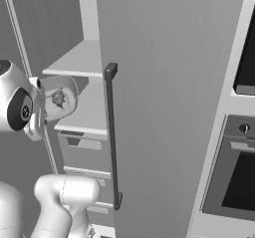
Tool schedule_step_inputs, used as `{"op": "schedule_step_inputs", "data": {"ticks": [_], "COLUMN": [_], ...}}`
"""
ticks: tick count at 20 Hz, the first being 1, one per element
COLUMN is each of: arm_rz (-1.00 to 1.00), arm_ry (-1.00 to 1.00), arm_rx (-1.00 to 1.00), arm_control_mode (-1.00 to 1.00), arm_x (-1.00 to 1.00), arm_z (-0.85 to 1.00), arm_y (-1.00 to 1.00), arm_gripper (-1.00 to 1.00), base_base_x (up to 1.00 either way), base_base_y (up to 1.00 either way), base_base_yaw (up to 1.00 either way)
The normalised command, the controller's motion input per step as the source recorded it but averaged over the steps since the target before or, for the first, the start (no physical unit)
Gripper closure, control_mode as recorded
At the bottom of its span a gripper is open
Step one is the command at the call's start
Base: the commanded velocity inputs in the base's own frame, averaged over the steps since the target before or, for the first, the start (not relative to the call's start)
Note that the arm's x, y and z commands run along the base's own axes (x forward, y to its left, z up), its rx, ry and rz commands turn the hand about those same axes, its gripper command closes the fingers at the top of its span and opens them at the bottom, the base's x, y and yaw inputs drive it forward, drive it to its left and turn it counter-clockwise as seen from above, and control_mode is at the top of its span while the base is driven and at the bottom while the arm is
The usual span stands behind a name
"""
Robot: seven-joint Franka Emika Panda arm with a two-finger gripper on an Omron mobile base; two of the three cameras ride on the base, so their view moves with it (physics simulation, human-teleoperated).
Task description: Take the meat container that has the fish and place it on the second highest rack of the freezer. Then take the vegetable container that has the lemon wedge and sweet potato and place it on the highest rack of the freezer.
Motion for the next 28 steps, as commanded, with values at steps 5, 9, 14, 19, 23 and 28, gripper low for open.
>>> {"op": "schedule_step_inputs", "data": {"ticks": [5,9,14,19,23,28], "arm_rz": [0.01,0.00,0.00,-0.04,0.00,0.00], "arm_ry": [0.00,0.00,0.00,0.10,0.22,0.24], "arm_rx": [0.12,0.12,0.07,0.00,0.00,0.00], "arm_control_mode": [-1.00,-1.00,-1.00,-1.00,-1.00,-1.00], "arm_x": [0.28,0.29,0.58,0.87,1.00,0.99], "arm_z": [-0.36,-0.50,-0.38,-0.13,-0.16,-0.35], "arm_y": [0.00,0.00,0.00,0.00,0.00,0.02], "arm_gripper": [1.00,1.00,1.00,1.00,1.00,1.00], "base_base_x": [0.00,0.00,0.00,0.00,0.00,0.00], "base_base_y": [0.00,0.00,0.00,0.00,0.00,0.00], "base_base_yaw": [0.00,0.00,0.00,0.00,0.00,0.00]}}
